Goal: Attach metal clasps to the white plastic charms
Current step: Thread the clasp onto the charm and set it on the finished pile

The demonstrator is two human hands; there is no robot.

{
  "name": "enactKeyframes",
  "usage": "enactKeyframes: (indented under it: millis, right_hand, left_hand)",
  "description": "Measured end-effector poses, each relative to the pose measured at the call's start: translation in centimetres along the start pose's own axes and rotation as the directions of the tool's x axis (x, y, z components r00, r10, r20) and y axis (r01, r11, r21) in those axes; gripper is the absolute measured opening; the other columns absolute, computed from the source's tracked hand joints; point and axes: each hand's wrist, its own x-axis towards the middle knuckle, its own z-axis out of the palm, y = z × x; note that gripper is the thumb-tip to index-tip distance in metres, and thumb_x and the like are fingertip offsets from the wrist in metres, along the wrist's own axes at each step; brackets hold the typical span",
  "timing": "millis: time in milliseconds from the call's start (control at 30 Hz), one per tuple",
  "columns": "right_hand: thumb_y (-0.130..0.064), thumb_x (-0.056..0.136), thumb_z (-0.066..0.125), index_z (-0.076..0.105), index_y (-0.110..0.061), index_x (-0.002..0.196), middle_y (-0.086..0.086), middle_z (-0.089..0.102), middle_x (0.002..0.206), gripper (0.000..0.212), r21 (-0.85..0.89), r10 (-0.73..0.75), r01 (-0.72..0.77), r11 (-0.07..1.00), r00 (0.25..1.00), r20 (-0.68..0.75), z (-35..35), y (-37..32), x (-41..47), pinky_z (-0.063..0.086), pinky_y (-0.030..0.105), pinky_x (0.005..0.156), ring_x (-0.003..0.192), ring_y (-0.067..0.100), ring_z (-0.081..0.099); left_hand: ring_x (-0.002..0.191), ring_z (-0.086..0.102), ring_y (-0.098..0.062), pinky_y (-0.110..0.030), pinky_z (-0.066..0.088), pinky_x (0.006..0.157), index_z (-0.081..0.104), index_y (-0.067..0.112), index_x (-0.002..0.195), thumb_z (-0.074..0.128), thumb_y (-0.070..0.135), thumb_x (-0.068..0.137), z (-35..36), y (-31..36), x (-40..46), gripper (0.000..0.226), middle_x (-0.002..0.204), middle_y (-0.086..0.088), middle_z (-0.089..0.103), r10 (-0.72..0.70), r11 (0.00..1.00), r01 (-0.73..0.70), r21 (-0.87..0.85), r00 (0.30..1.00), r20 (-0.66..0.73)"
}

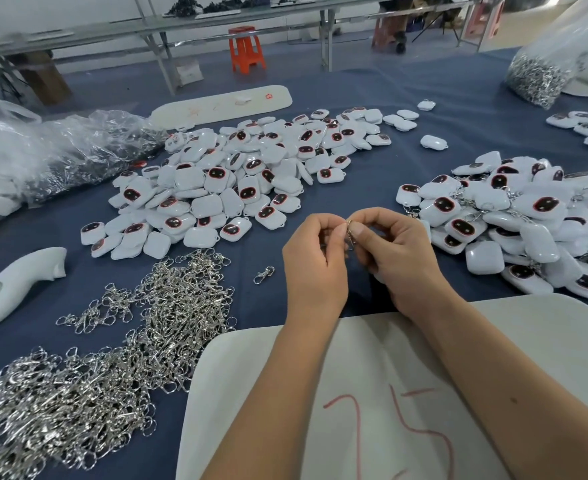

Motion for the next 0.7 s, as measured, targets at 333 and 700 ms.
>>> enactKeyframes:
  millis: [333,700]
  right_hand:
    - [-0.007,0.099,0.067,0.072,-0.016,0.089,-0.01,0.069,0.071,0.014,-0.127,-0.091,0.088,0.988,0.996,-0.016,0.3,0.2,-0.1,0.043,0.013,0.054,0.054,0.002,0.052]
    - [0.002,0.088,0.072,0.046,-0.023,0.142,0.001,0.056,0.135,0.065,-0.628,-0.027,0.059,0.776,0.998,0.06,0.8,0.3,-0.3,0.048,0.025,0.101,0.117,0.01,0.059]
  left_hand:
    - [0.07,0.062,-0.017,-0.03,0.052,0.068,0.062,0.014,0.088,0.054,0.007,0.101,-0.7,-0.8,0.6,0.017,0.075,0.003,0.065,0.029,0.995,-0.033,0.09,0.998,0.049]
    - [0.078,0.062,-0.022,-0.048,0.052,0.076,0.058,0.012,0.09,0.049,0.004,0.1,-3.4,-2.2,1.6,0.016,0.082,0.006,0.063,0.051,0.955,-0.067,0.289,0.997,0.061]
